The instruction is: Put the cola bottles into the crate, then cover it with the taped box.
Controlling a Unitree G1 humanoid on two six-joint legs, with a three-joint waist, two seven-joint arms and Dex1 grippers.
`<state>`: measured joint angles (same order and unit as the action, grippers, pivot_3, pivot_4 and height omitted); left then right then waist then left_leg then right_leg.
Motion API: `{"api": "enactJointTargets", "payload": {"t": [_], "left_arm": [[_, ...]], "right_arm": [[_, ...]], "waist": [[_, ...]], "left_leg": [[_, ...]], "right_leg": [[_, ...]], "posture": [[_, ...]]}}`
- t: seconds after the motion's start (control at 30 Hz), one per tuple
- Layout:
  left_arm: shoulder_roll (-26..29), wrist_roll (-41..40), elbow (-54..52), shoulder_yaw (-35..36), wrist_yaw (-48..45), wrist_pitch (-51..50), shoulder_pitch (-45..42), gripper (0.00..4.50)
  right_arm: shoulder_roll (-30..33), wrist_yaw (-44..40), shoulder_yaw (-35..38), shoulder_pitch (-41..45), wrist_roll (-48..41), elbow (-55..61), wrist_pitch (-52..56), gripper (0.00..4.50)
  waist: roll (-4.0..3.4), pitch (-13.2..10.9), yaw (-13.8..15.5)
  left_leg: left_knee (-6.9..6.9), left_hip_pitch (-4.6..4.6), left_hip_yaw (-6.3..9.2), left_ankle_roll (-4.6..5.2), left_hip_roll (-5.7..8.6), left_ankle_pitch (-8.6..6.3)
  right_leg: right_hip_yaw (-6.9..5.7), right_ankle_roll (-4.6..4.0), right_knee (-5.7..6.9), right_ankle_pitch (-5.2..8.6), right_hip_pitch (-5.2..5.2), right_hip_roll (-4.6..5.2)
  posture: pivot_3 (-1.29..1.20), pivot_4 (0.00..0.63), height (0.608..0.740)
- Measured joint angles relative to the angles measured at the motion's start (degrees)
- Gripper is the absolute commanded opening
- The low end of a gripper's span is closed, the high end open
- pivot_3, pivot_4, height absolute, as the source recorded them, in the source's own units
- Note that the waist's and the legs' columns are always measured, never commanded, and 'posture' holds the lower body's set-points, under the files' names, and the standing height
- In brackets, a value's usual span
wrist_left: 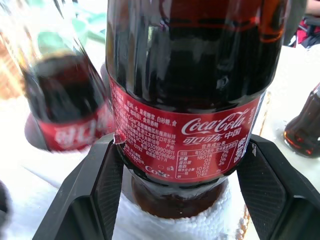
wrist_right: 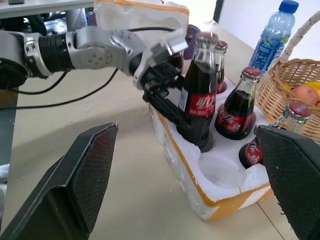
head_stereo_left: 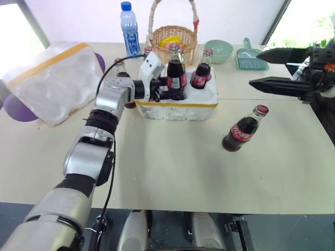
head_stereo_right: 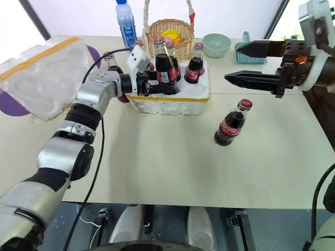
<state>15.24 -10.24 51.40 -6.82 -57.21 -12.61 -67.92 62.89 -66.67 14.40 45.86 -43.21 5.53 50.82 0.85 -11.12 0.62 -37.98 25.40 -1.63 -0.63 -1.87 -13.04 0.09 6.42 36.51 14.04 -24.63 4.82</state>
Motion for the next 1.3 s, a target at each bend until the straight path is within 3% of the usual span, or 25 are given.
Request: {"api": "enactJointTargets", "payload": {"t": [0.07, 0.1, 0.17, 0.37, 0.6, 0.7, 0.8, 1.0, 1.3], "left_arm": [[-0.9, 0.9, 1.4, 0.0, 1.0, 0.9, 0.0, 2.69], [-1.3, 1.1, 1.9, 0.3, 1.6, 1.6, -0.2, 3.72], [-2.2, 1.8, 3.1, 0.8, 3.4, 3.0, -0.3, 4.47], [-0.8, 1.4, -0.9, 2.0, 2.9, 2.2, 2.2, 4.47], [11.0, -10.2, -31.5, 10.4, -0.9, -14.8, 16.2, 4.47], [17.7, -14.3, -44.5, 16.6, 1.7, -21.5, 23.8, 4.47], [21.2, -14.6, -50.8, 20.9, 6.9, -24.8, 31.0, 4.47], [21.8, -9.9, -52.5, 21.8, 18.0, -25.0, 38.3, 4.47], [18.2, -8.2, -42.1, 19.9, 21.3, -17.3, 32.5, 4.47]], "right_arm": [[0.0, 0.3, 0.0, 0.0, -0.2, 0.0, 0.0, 4.5], [0.0, 0.4, 0.0, 0.0, -0.3, 0.0, -0.1, 4.5], [0.0, 0.6, -0.2, 0.0, -0.3, 0.0, -0.1, 4.5], [-0.2, 0.8, -0.4, 0.0, -0.3, 0.2, -0.6, 4.5], [-1.1, 1.1, -0.4, -0.9, -0.4, 0.6, -1.1, 4.5], [-1.2, 1.0, -0.5, -1.0, -0.4, 0.5, -1.2, 4.5], [-1.2, 0.8, -0.5, -1.0, -0.4, 0.2, -1.4, 4.5], [-1.2, -1.0, -2.2, -0.2, -0.3, -0.2, -1.8, 4.5], [-0.4, -4.4, -5.8, 3.9, 1.2, -1.1, -3.2, 4.5]], "waist": [[0.0, 0.0, 0.1], [-0.01, 0.0, 0.1], [-0.02, 0.0, 0.2], [-0.02, 0.0, -0.2], [-0.05, 0.0, -1.6], [-0.05, 0.0, -1.6], [-0.05, 0.0, -1.2], [-0.03, 0.0, -0.5], [-0.02, 0.0, 0.1]], "left_leg": [[0.0, 0.01, 0.01, 0.0, 0.0, 0.0], [0.0, -0.01, 0.01, 0.01, 0.0, -0.01], [-0.07, -0.03, 0.06, 0.01, 0.01, -0.01], [-0.13, -0.05, 0.06, 0.01, -0.01, -0.01], [-0.03, -0.06, 0.12, 0.01, -0.11, 0.0], [-0.06, -0.09, 0.11, 0.0, -0.11, 0.0], [-0.11, -0.13, 0.09, 0.0, -0.08, 0.0], [-0.19, -0.12, 0.08, -0.01, -0.05, 0.0], [-0.17, -0.1, 0.06, -0.01, -0.05, 0.0]], "right_leg": [[0.0, 0.0, 0.0, 0.0, 0.0, 0.0], [0.0, 0.0, 0.0, 0.0, 0.02, 0.0], [-0.04, 0.01, 0.0, -0.01, 0.1, 0.0], [-0.03, 0.0, -0.03, -0.12, 0.15, 0.0], [-0.02, -0.02, 0.19, -0.1, 0.0, -0.09], [-0.01, -0.02, 0.23, -0.1, 0.03, -0.07], [-0.02, -0.02, 0.25, -0.1, 0.1, -0.04], [-0.02, -0.03, 0.18, -0.12, 0.15, -0.01], [-0.03, -0.03, 0.15, -0.12, 0.14, -0.02]], "posture": [[0.0, 0.15, 0.74], [0.0, 0.15, 0.74], [0.0, 0.15, 0.74], [0.0, 0.15, 0.74], [0.0, 0.15, 0.74], [0.0, 0.15, 0.74], [0.0, 0.15, 0.74], [0.0, 0.15, 0.74], [0.0, 0.15, 0.74]]}}
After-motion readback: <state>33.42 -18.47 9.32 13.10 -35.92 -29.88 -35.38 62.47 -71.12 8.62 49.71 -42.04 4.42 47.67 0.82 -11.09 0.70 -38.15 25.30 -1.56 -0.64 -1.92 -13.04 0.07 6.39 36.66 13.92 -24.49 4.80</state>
